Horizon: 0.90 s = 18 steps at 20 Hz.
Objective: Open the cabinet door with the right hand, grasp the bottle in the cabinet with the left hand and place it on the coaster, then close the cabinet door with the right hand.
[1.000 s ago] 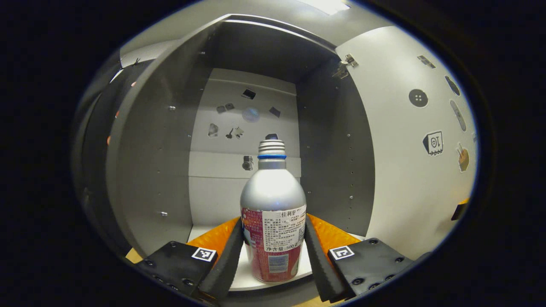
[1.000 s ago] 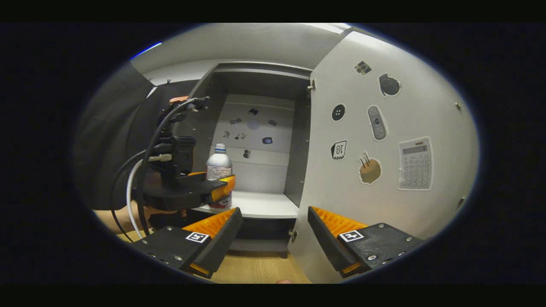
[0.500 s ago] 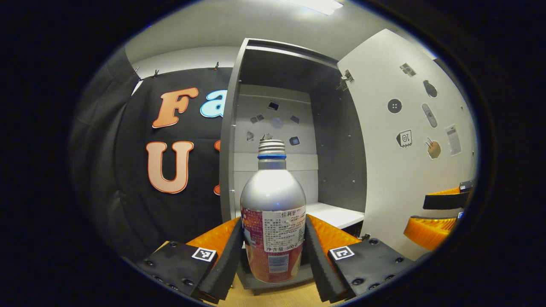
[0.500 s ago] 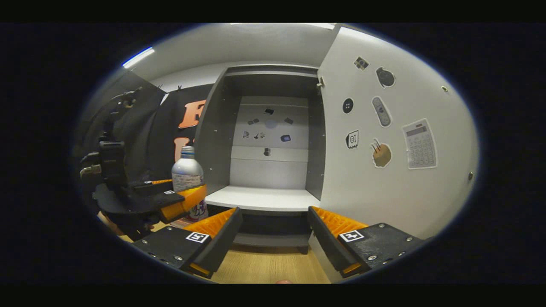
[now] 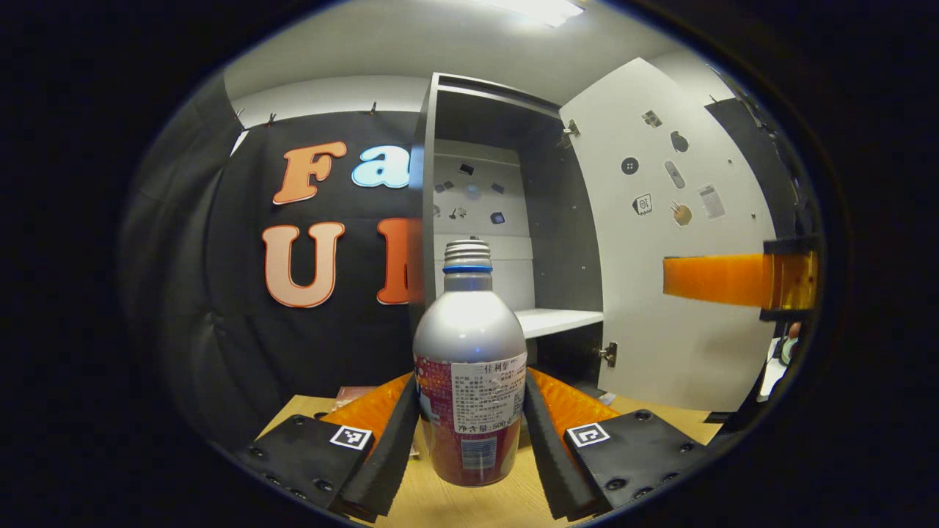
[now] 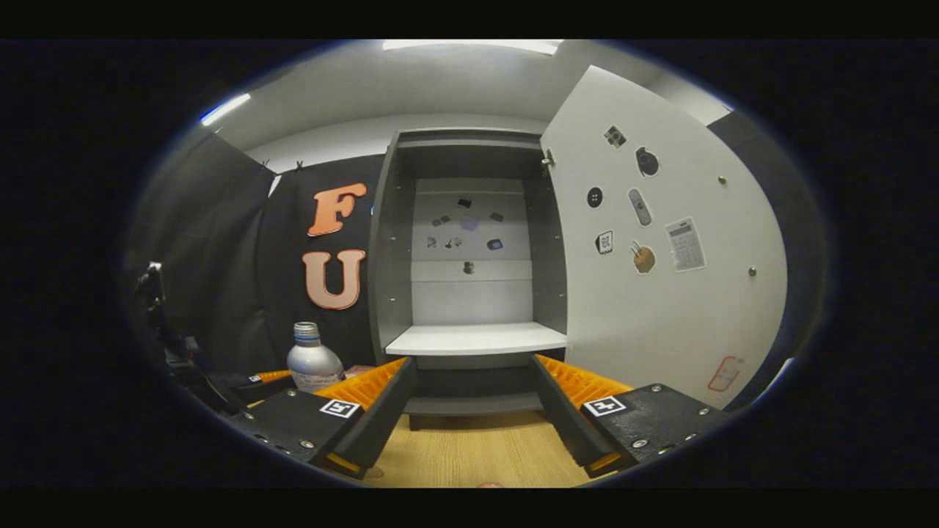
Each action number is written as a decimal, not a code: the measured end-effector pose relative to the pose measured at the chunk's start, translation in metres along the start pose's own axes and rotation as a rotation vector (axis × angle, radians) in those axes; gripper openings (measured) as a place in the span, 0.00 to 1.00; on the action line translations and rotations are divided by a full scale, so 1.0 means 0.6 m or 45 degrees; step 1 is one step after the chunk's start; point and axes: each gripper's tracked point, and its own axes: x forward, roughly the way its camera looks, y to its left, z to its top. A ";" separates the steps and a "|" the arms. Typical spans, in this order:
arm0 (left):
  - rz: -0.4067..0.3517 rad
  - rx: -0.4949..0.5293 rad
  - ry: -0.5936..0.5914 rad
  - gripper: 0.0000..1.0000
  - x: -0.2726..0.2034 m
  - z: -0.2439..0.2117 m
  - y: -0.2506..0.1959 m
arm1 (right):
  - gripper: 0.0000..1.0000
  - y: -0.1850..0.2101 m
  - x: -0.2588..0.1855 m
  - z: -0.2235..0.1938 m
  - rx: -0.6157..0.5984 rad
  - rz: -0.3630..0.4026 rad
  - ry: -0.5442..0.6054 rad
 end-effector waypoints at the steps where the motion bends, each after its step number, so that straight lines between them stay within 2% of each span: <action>1: 0.005 -0.006 0.012 0.81 -0.017 -0.024 0.009 | 0.95 0.006 -0.009 -0.006 -0.009 -0.006 0.010; 4: 0.029 0.014 0.065 0.82 -0.048 -0.092 0.022 | 0.95 0.018 -0.032 -0.031 -0.067 -0.028 0.055; 14: 0.054 0.002 0.216 0.82 -0.101 -0.287 0.019 | 0.95 0.060 -0.083 -0.072 -0.191 0.042 0.142; 18: 0.078 -0.044 0.269 0.82 -0.110 -0.338 0.023 | 0.95 0.079 -0.091 -0.095 -0.231 0.072 0.189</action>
